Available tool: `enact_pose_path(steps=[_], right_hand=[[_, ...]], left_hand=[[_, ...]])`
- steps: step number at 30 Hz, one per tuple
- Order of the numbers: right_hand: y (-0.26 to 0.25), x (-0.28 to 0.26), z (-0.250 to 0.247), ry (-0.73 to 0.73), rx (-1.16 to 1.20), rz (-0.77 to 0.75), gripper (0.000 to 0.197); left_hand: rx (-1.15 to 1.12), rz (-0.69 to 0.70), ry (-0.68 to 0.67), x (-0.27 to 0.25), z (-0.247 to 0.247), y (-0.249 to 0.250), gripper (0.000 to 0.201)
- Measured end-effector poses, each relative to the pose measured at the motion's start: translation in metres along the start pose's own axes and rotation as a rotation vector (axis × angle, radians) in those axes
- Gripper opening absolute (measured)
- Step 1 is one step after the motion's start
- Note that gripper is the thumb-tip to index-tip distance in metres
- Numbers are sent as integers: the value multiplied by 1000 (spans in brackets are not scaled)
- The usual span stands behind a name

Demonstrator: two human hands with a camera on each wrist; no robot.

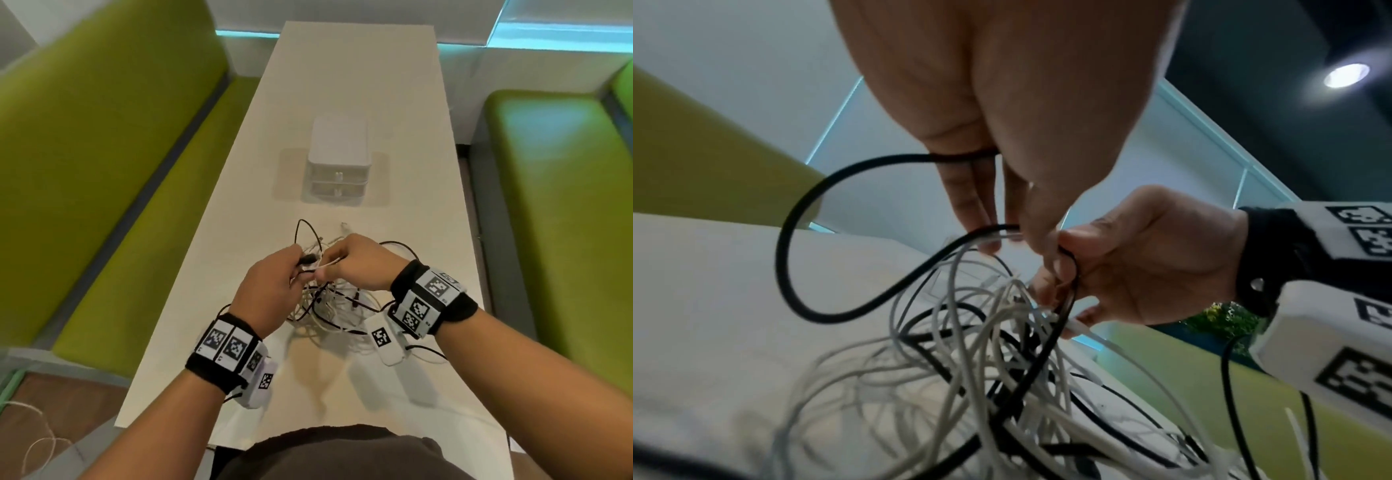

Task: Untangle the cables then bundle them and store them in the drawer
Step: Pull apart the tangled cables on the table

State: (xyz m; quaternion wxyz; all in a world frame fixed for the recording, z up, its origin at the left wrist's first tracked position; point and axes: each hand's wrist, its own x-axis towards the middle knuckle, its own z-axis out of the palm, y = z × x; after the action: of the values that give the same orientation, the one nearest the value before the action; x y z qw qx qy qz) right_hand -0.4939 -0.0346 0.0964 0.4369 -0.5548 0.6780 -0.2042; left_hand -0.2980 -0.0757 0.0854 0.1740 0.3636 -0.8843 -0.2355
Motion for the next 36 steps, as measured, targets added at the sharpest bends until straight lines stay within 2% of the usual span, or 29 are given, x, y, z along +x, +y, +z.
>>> enact_pose_path(steps=[3,8,11,13,16,18,19,20,21,22,23,24,25,27,29,31,34,36], right_hand=[[0,-2,-1,29,59,6,23],[4,0,1,69,100,33,41],[6,3,-1,94,201,71,34],[9,3,-4,111,181,108,29],[18,3,-10,129,81,231,34],[21,4,-14,206,180,281,24],[19,4,-16,287,300,254,13],[15,2,-17,378,449,193,22],[11,1,-18,452,602,98,43],[7,-2,-18,490,720,-7,59],[3,-3,-16,491,776,-106,62],[-2,-7,-13,453,768,-199,55],[-4,-10,-7,400,681,-250,43],[0,-13,7,272,314,-265,23],[16,-13,18,208,-23,-237,22],[31,-11,20,246,-175,-167,29],[37,-10,13,375,-359,-116,32],[33,-8,7,399,-455,-122,29]], left_hand=[[-39,22,69,4,-2,2,22],[6,-62,-63,8,-8,7,22],[-43,-100,-53,10,-10,8,22],[-70,-117,-53,12,-11,8,21],[-70,-145,-156,14,-13,7,19],[-50,-135,-217,13,-14,6,27],[-54,-132,-231,13,-15,5,32],[-81,-134,-238,14,-15,3,34],[-137,-148,-240,15,-16,3,32],[-217,-171,-236,15,-16,4,26],[-292,-200,-222,17,-17,5,20],[-358,-224,-200,18,-17,6,14],[-399,-238,-175,20,-17,8,11],[-476,-226,-111,24,-21,9,20],[-561,-168,-54,24,-27,11,21],[-605,-78,-1,20,-37,14,15],[-609,2,96,14,-54,17,35],[-503,-8,131,12,-60,12,41]])
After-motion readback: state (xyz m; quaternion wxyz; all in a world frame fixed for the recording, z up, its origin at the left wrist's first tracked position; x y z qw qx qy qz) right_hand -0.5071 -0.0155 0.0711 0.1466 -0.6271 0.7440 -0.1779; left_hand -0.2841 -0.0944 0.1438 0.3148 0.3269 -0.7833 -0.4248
